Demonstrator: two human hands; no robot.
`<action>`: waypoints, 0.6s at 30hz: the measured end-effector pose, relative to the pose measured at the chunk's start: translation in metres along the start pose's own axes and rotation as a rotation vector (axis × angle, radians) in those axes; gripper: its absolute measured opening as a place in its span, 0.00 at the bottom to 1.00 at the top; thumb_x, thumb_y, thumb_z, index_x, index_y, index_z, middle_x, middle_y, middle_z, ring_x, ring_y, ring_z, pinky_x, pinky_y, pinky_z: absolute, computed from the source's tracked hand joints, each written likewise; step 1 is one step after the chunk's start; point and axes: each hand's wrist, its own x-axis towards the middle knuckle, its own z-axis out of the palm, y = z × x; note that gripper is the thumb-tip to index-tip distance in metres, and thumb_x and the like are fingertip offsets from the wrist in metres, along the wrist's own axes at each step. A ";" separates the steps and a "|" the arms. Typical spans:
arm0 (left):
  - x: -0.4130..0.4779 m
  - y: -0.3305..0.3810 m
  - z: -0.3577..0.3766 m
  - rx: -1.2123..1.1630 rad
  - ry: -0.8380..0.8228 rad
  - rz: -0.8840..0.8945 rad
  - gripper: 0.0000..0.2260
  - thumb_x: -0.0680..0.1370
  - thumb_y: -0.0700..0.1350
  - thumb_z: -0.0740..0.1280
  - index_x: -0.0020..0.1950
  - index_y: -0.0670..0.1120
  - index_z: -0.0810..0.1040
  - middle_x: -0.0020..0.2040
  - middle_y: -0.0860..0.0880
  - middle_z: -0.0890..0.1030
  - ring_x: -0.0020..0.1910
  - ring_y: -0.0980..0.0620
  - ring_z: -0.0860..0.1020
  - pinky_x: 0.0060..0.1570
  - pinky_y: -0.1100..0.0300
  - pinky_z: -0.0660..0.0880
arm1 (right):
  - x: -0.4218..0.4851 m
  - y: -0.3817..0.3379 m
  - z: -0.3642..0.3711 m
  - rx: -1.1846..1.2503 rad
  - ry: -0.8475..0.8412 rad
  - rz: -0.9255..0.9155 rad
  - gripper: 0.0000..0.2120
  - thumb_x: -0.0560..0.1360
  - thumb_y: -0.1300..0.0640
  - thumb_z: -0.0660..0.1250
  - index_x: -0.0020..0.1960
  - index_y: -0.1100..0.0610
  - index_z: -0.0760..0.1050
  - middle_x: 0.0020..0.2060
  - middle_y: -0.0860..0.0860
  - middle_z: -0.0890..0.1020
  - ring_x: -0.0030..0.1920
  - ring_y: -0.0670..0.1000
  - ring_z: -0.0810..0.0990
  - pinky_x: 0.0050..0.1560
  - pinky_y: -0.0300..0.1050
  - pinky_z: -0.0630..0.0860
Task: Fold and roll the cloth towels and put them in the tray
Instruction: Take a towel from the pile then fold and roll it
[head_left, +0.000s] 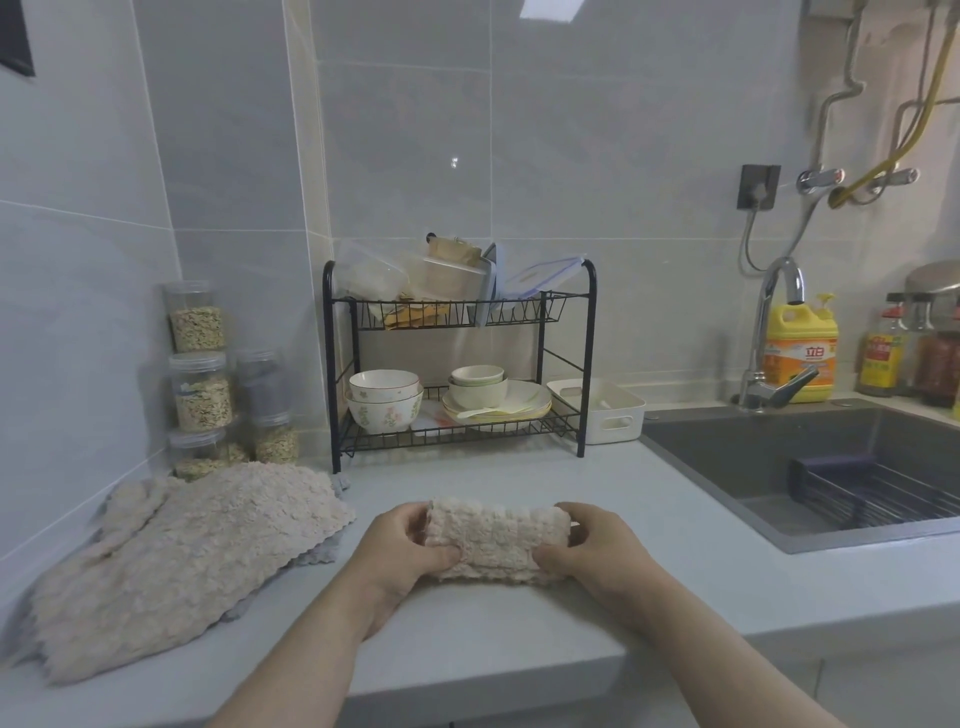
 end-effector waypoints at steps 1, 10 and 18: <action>0.000 0.000 0.001 0.005 0.015 -0.004 0.16 0.67 0.25 0.72 0.50 0.40 0.80 0.47 0.39 0.84 0.43 0.46 0.82 0.43 0.55 0.79 | -0.002 -0.002 0.001 -0.049 0.012 -0.017 0.13 0.66 0.63 0.73 0.49 0.55 0.79 0.42 0.55 0.85 0.42 0.56 0.83 0.45 0.49 0.80; -0.012 0.011 0.009 0.080 -0.096 -0.003 0.20 0.65 0.41 0.77 0.54 0.43 0.77 0.48 0.45 0.84 0.44 0.52 0.82 0.44 0.60 0.78 | -0.008 -0.009 0.001 -0.154 0.036 -0.079 0.12 0.67 0.64 0.70 0.47 0.53 0.73 0.38 0.49 0.78 0.38 0.46 0.74 0.40 0.40 0.72; -0.011 0.009 0.010 0.392 -0.014 0.051 0.20 0.65 0.36 0.78 0.48 0.54 0.75 0.42 0.51 0.82 0.37 0.61 0.81 0.39 0.66 0.77 | -0.001 -0.003 -0.001 -0.277 0.005 -0.092 0.15 0.68 0.62 0.72 0.50 0.50 0.74 0.41 0.44 0.79 0.41 0.42 0.76 0.36 0.27 0.69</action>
